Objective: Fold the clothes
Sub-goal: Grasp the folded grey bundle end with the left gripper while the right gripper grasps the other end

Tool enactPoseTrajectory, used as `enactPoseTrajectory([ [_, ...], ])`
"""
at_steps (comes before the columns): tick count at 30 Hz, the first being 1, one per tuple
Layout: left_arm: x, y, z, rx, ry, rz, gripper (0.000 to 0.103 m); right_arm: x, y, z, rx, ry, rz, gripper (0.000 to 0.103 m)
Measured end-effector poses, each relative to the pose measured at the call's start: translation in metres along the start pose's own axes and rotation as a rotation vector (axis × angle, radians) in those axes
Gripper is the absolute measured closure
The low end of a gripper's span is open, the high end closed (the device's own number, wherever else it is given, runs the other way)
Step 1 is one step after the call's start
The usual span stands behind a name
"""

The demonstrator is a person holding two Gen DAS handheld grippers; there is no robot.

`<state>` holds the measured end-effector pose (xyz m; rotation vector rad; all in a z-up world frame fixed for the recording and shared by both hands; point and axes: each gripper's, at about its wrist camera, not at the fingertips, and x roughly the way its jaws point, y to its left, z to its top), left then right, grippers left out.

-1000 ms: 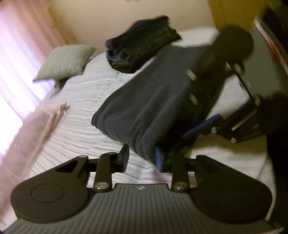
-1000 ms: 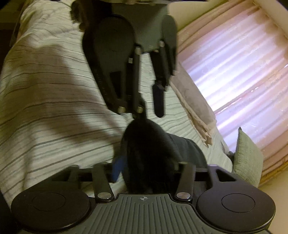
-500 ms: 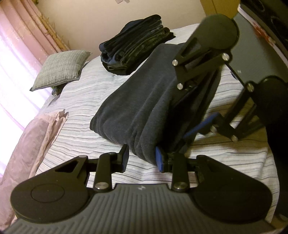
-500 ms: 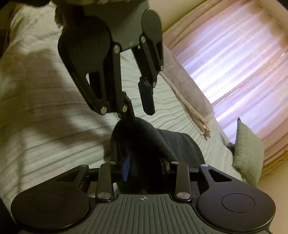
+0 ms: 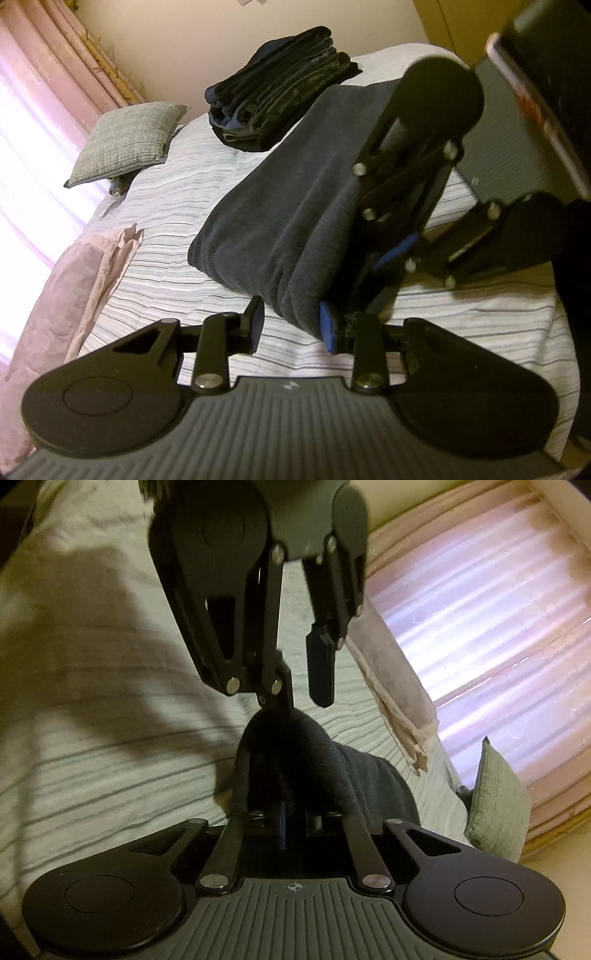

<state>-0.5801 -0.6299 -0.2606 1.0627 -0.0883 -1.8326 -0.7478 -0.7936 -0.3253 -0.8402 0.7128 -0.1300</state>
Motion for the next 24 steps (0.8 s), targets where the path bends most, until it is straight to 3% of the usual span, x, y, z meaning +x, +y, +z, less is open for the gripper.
enactPoseTrajectory([
  [4,-0.004,0.005,-0.001,-0.021,-0.016,-0.017,0.07,-0.005,0.009,-0.002,-0.021,-0.009,0.019,0.098],
  [8,0.004,-0.002,-0.004,-0.005,0.017,-0.029,0.069,-0.001,0.012,-0.003,-0.007,-0.02,0.019,0.097],
  [15,-0.008,-0.002,0.0,-0.045,-0.018,-0.034,0.07,-0.019,-0.024,0.005,0.196,-0.043,0.081,0.097],
  [20,-0.012,-0.002,0.005,-0.035,-0.043,-0.031,0.083,-0.02,-0.05,0.01,0.256,-0.041,0.009,0.097],
  [24,-0.011,0.0,0.006,-0.066,-0.051,-0.047,0.09,-0.01,-0.049,0.01,0.177,-0.027,-0.017,0.097],
])
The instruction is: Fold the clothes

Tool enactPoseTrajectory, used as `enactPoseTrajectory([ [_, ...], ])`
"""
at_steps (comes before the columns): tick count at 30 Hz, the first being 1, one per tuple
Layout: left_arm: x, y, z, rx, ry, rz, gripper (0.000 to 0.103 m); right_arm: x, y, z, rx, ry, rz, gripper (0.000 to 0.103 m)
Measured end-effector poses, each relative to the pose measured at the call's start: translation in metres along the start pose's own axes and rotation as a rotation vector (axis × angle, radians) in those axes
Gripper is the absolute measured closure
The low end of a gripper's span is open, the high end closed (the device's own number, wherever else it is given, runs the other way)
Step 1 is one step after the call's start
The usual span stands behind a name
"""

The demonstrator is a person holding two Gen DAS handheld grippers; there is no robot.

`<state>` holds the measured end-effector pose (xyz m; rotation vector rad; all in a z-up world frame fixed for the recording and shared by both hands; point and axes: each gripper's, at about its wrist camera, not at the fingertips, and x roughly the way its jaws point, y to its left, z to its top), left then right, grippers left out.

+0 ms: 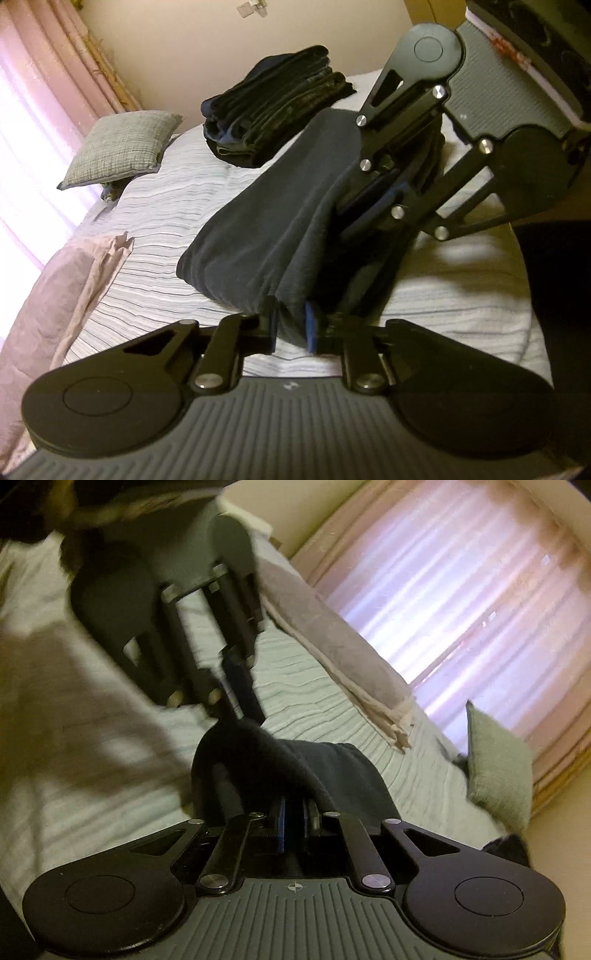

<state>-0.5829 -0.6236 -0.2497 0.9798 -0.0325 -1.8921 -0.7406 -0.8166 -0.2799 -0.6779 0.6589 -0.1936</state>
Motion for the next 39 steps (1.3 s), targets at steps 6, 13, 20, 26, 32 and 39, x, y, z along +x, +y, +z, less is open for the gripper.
enactPoseTrajectory([
  [6,0.0,0.013,0.0,-0.094,-0.003,-0.011,0.09,0.005,0.027,0.001,-0.117,0.01,-0.019,0.097],
  [13,0.0,0.013,0.004,-0.089,-0.001,-0.027,0.09,0.027,0.028,-0.005,-0.121,0.034,-0.04,0.053],
  [20,0.004,0.007,0.002,-0.029,0.014,0.016,0.09,0.018,0.03,-0.008,-0.104,0.046,0.002,0.102],
  [26,0.015,-0.012,-0.013,0.06,0.06,0.019,0.088,0.033,0.027,-0.016,-0.079,0.062,0.01,0.102],
  [32,0.019,-0.021,-0.021,0.07,0.07,0.028,0.088,-0.012,0.03,-0.032,0.067,0.058,0.003,0.063],
  [39,0.005,-0.026,-0.023,0.074,0.083,0.053,0.086,-0.075,-0.017,-0.059,0.389,-0.009,-0.11,0.042],
])
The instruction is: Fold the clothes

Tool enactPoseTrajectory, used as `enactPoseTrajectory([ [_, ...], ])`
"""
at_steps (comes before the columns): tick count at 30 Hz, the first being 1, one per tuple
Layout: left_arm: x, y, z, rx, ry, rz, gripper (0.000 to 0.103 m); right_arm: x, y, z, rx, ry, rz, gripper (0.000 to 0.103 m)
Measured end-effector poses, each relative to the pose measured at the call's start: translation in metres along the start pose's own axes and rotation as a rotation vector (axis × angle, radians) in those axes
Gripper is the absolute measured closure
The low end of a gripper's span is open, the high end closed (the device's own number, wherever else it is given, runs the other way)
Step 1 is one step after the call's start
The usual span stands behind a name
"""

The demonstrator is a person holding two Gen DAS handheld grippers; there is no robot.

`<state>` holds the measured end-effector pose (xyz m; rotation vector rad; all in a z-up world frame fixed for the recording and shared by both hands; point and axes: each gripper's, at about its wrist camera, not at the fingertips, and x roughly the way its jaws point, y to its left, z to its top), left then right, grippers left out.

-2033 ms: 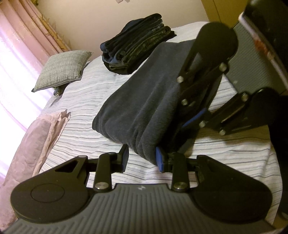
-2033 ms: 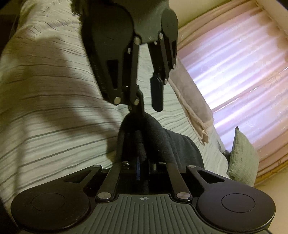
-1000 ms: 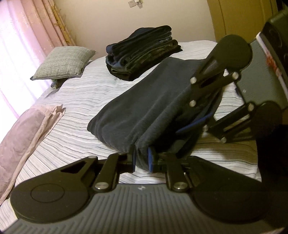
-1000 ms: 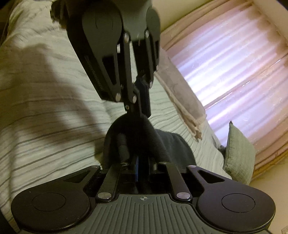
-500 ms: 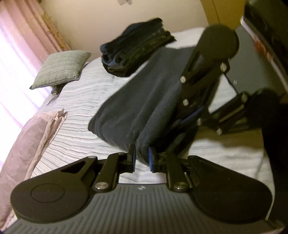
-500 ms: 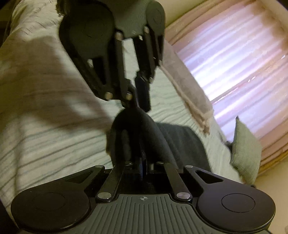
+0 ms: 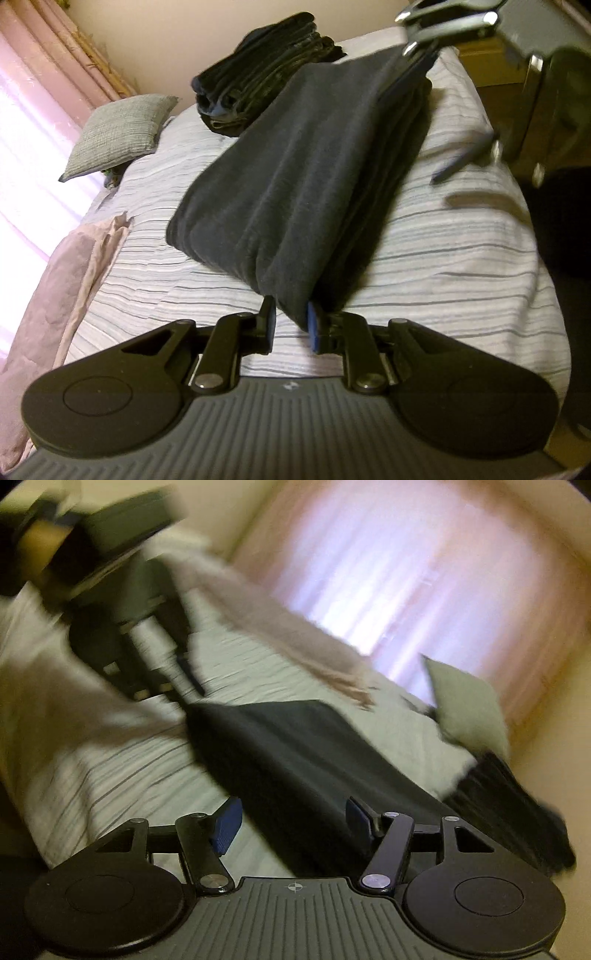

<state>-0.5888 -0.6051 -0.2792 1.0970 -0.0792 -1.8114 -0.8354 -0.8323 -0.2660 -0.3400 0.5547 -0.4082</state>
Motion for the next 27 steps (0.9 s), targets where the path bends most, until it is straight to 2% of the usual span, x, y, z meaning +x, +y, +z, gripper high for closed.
enactPoseTrajectory([
  [1,-0.005,0.001,0.002,-0.013,-0.01,0.002,0.086,-0.004,-0.011,-0.002,0.048,-0.009,-0.02,0.042],
  [2,-0.011,0.002,0.003,-0.032,-0.028,0.003,0.086,-0.008,-0.023,-0.002,0.095,-0.021,-0.041,0.048],
  [3,-0.017,0.004,0.006,-0.052,-0.046,0.001,0.086,-0.011,-0.033,-0.003,0.139,-0.027,-0.056,0.062],
  [5,-0.024,0.006,0.013,-0.085,-0.08,-0.002,0.086,-0.013,-0.05,-0.011,0.235,-0.023,-0.064,0.063],
  [8,-0.026,0.008,0.025,-0.118,-0.113,0.005,0.086,-0.011,-0.069,-0.037,0.389,0.029,-0.046,0.064],
  [11,-0.002,0.005,0.031,-0.149,-0.07,-0.003,0.086,-0.005,-0.085,-0.07,0.539,0.105,0.007,0.07],
  [14,0.022,-0.001,0.024,-0.165,-0.025,-0.032,0.085,-0.019,-0.085,-0.071,0.533,0.101,0.018,0.069],
  [19,0.011,0.007,0.033,-0.181,0.002,-0.034,0.085,-0.035,-0.095,-0.049,0.511,0.057,-0.001,0.069],
  [23,0.005,0.033,0.048,-0.224,-0.026,-0.03,0.085,-0.024,-0.112,-0.042,0.592,0.02,0.06,0.069],
  [27,0.03,0.061,0.061,-0.266,-0.023,-0.048,0.085,0.002,-0.109,-0.053,0.545,0.116,0.067,0.069],
])
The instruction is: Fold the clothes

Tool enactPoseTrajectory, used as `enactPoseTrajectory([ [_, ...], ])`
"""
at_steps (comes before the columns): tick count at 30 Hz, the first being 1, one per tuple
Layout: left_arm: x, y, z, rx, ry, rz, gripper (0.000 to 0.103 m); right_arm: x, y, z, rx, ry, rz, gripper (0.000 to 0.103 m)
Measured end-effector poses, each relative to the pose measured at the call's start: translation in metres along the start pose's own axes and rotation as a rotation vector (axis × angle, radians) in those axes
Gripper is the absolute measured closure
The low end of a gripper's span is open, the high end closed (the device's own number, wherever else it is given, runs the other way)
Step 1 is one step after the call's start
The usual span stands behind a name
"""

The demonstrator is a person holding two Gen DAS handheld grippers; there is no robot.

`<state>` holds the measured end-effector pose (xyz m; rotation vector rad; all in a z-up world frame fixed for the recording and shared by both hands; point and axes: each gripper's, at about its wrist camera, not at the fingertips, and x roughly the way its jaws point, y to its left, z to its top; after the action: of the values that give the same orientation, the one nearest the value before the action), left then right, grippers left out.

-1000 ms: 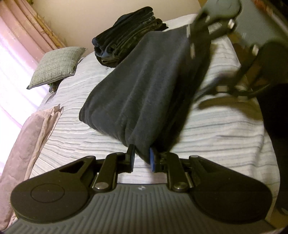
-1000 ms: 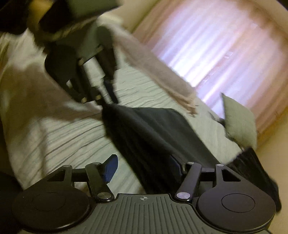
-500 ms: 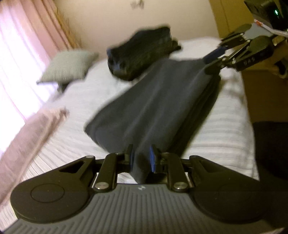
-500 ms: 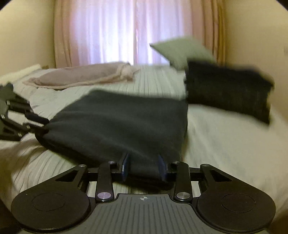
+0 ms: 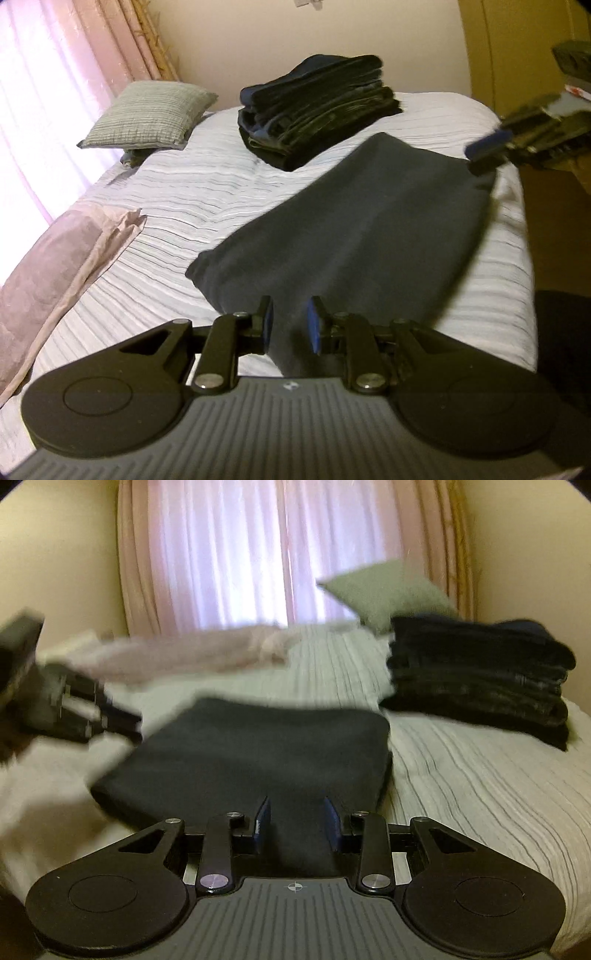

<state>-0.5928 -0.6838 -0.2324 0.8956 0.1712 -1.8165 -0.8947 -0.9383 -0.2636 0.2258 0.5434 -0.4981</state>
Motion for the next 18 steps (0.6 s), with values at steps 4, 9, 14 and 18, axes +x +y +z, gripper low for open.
enactPoseTrajectory([
  [4,0.051,0.016,-0.002,-0.005,0.062,-0.046,0.084,0.002,-0.006,-0.016,-0.018,0.002,0.012,0.069],
  [9,0.085,0.046,-0.002,-0.064,0.055,-0.067,0.09,0.003,-0.007,-0.022,-0.04,-0.002,0.017,0.069],
  [14,0.101,0.06,0.002,-0.068,0.059,-0.074,0.094,-0.002,-0.01,0.005,0.061,0.035,0.052,0.069],
  [18,0.09,0.062,0.008,-0.071,0.051,-0.077,0.091,0.0,-0.009,0.048,-0.015,-0.016,0.04,0.069],
])
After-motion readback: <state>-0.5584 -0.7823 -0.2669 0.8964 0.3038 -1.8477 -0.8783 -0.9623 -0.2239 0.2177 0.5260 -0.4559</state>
